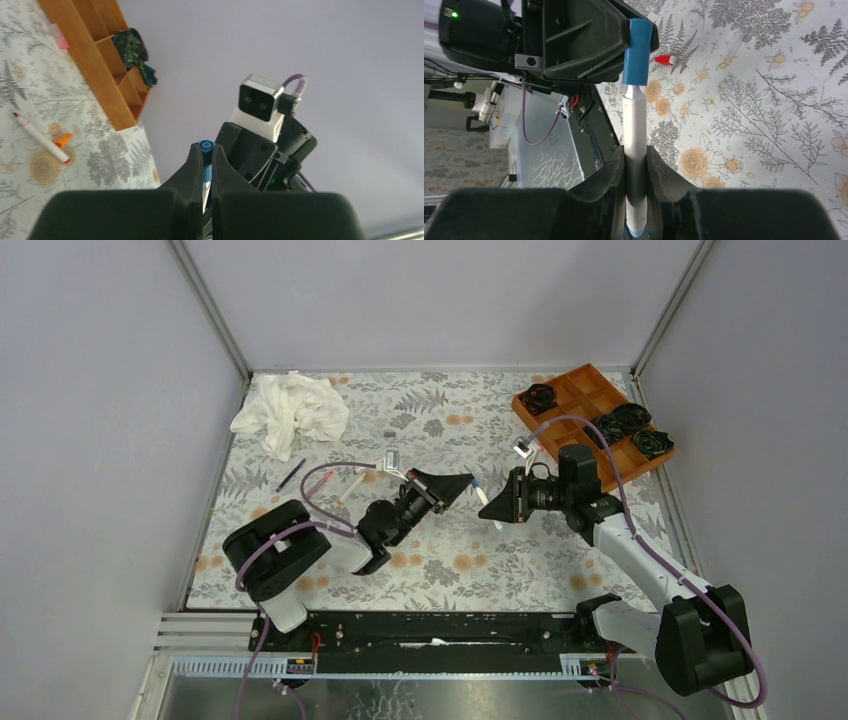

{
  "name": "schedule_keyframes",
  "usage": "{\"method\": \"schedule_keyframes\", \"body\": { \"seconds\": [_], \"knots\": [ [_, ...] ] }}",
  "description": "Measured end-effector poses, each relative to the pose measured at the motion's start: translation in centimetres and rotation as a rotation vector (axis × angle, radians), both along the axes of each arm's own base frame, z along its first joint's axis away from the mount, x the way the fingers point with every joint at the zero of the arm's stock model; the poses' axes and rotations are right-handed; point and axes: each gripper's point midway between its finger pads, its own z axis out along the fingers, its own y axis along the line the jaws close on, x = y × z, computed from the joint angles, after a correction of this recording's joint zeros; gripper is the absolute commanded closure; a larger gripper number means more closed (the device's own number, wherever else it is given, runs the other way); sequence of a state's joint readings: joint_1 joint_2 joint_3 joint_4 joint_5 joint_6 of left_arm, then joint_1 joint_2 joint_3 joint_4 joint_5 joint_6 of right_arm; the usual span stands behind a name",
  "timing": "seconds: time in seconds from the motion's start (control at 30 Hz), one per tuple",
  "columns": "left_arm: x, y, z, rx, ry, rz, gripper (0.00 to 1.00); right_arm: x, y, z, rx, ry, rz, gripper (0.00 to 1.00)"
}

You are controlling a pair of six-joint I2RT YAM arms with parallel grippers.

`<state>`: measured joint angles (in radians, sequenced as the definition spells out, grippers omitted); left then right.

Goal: Insert the pens into the pen caps
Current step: Insert the pen cap onto the pen.

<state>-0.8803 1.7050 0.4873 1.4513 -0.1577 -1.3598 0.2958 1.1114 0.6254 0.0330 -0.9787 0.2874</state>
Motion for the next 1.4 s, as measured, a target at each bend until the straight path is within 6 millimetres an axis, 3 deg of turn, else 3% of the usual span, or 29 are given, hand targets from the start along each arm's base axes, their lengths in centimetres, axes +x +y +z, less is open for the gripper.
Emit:
{"method": "schedule_keyframes", "body": {
  "seconds": [0.4, 0.8, 1.3, 1.4],
  "knots": [
    [0.2, -1.7, -0.4, 0.266, 0.019, 0.007, 1.00, 0.8, -1.1, -1.0, -0.106, -0.066, -0.048, 1.00],
    [-0.1, -3.4, -2.1, 0.504, 0.040, 0.037, 1.00, 0.8, -2.6, -2.7, -0.216, -0.088, -0.082, 1.00],
    [-1.1, -3.4, -2.0, 0.458, 0.049, 0.073, 1.00, -0.1, -2.2, -2.3, -0.183, -0.028, -0.073, 1.00],
    [-1.3, -3.3, -2.0, 0.441, 0.055, 0.073, 0.84, -0.2, -2.1, -2.2, -0.175, -0.027, -0.066, 1.00]
  ]
}}
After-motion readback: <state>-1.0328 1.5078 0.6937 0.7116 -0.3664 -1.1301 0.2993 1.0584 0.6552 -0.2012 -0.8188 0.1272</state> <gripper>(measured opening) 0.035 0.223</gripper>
